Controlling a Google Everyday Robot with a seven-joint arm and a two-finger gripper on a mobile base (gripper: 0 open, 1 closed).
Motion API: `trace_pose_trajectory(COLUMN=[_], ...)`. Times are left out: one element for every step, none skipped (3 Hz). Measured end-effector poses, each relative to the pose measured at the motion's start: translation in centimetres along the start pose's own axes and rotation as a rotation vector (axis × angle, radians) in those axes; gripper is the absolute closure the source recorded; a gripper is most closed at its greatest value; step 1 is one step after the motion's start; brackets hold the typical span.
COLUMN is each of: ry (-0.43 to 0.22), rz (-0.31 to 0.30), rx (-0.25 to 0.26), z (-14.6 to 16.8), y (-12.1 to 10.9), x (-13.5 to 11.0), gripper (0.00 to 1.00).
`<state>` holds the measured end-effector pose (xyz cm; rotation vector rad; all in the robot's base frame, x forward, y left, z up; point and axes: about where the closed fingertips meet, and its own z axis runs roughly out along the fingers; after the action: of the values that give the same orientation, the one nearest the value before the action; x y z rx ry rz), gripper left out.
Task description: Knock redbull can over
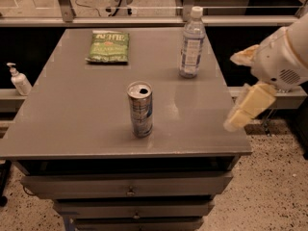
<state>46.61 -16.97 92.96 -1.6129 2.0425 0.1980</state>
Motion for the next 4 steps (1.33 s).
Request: trace_pose_trajectory(ry=[-0.199,-0.390,-0.531,-0.643], rz=[0.010,0.006,-0.003,-0.018], rx=[-0.058,-0.135,-0.189,-0.243], z=[4.6,8.5,10.6,12.1], y=[0.1,1.3,2.6,4.1], x=[-2.2,-5.4,-7.9,-10.6], gripper=[0.00,0.00,0.00,0.00])
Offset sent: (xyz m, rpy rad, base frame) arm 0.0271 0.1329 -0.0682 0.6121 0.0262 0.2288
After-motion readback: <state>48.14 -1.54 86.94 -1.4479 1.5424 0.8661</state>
